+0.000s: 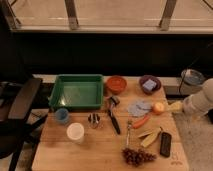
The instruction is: Place brush in tray
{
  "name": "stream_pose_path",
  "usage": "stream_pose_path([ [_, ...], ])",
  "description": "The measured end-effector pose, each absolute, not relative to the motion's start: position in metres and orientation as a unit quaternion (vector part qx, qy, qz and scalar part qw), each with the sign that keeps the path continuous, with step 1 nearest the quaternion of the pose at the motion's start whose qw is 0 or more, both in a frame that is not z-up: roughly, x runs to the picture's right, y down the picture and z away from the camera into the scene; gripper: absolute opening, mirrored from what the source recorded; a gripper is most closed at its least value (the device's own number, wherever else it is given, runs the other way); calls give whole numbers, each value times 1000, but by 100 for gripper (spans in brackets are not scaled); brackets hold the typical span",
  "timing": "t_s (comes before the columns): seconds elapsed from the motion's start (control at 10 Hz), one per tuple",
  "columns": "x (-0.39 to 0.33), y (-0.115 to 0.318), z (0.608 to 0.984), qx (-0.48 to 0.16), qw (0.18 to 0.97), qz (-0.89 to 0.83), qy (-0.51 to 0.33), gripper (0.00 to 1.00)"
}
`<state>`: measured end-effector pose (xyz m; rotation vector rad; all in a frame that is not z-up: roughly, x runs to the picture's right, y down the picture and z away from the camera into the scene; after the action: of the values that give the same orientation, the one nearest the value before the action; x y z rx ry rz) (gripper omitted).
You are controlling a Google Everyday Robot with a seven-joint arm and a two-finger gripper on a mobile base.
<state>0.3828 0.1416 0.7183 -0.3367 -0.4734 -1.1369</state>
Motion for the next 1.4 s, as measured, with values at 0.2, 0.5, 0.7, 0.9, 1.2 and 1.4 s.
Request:
stream_pose_path([
  [0.2,383,142,718,-157,803,-531,-221,80],
  [0.5,383,142,718,-157,803,-531,-221,80],
  [0.7,383,142,718,-157,803,-531,-221,80],
  [0.9,383,142,718,-157,803,-531,-221,80],
  [1.2,377,134,715,-147,796,-542,-225,80],
  [1.4,344,123,713,-138,776,-566,-241,80],
])
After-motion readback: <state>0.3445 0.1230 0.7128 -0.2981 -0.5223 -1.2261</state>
